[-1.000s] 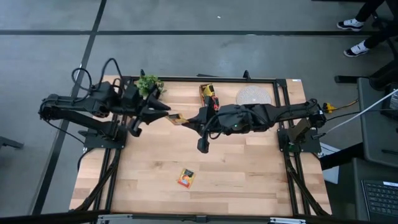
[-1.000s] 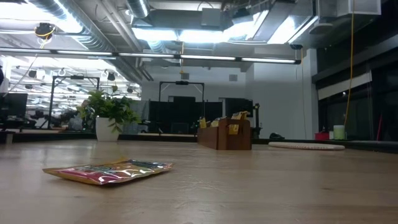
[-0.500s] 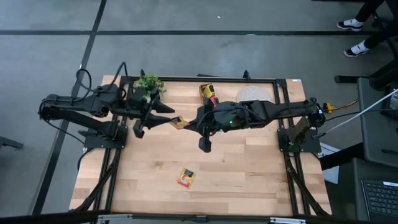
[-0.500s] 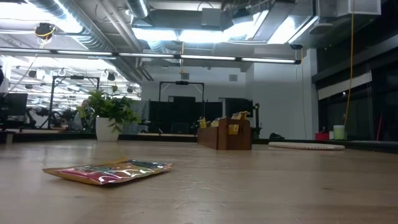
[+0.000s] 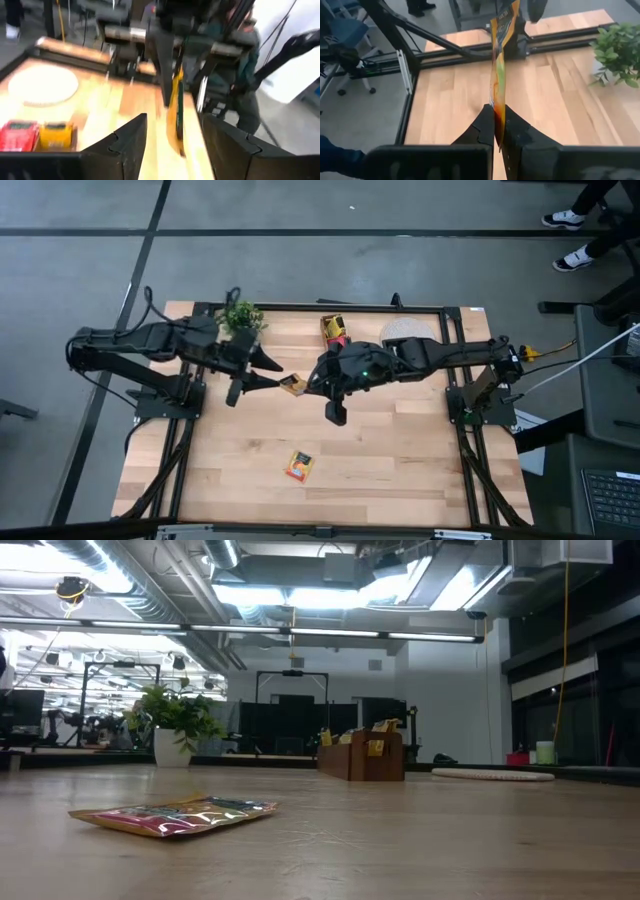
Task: Pick & Place Tea
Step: Put the orange tea bag into the left section of the wooden organizer
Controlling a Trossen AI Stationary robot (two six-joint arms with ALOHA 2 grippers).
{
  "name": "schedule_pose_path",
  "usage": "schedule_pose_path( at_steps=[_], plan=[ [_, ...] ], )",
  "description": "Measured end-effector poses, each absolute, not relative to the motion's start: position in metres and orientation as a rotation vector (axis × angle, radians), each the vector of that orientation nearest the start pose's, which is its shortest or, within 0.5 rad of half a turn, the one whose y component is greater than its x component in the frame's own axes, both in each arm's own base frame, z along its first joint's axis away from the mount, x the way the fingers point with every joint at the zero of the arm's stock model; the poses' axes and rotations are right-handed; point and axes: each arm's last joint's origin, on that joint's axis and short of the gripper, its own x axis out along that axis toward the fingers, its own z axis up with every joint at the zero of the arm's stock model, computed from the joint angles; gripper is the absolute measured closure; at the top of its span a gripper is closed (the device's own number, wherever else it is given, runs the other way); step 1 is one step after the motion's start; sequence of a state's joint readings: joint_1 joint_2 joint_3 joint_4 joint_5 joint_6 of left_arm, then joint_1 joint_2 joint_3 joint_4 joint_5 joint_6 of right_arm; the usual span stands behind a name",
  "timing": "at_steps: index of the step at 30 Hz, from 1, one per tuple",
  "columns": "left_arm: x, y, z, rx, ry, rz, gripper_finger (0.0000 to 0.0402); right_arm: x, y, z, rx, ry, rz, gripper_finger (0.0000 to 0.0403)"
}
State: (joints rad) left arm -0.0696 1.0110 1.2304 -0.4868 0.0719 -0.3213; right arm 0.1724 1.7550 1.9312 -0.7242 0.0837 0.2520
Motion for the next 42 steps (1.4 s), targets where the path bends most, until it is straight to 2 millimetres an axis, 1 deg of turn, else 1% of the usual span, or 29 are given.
schedule_pose_path(
  at_steps=[2, 9, 17, 21, 28, 33, 36, 42],
  plan=[
    [0.203, -0.016, 0.411, -0.318, 0.326, -0.096, 0.0215, 0.376, 0.061, 0.414, 0.175, 0.565, 0.013, 0.0389],
    [0.218, -0.018, 0.402, -0.327, 0.380, -0.118, 0.0217, 0.375, 0.056, 0.410, 0.184, 0.607, 0.025, 0.0389],
    [0.223, -0.019, 0.402, -0.331, 0.365, -0.122, 0.0217, 0.371, 0.056, 0.404, 0.184, 0.681, 0.039, 0.0388],
    [0.225, -0.019, 0.400, -0.353, 0.377, -0.115, 0.0217, 0.372, 0.056, 0.403, 0.184, 0.686, 0.039, 0.0388],
    [0.242, -0.021, 0.390, -0.372, 0.443, -0.128, 0.0217, 0.372, 0.056, 0.403, 0.184, 0.687, 0.039, 0.0388],
    [0.254, -0.022, 0.393, -0.350, 0.471, -0.140, 0.0217, 0.372, 0.056, 0.403, 0.184, 0.689, 0.039, 0.0388],
    [0.256, -0.022, 0.393, -0.348, 0.500, -0.134, 0.0217, 0.371, 0.056, 0.402, 0.185, 0.699, 0.037, 0.0388],
    [0.251, -0.022, 0.394, -0.346, 0.517, -0.127, 0.0217, 0.371, 0.056, 0.402, 0.183, 0.704, 0.037, 0.0388]
  ],
)
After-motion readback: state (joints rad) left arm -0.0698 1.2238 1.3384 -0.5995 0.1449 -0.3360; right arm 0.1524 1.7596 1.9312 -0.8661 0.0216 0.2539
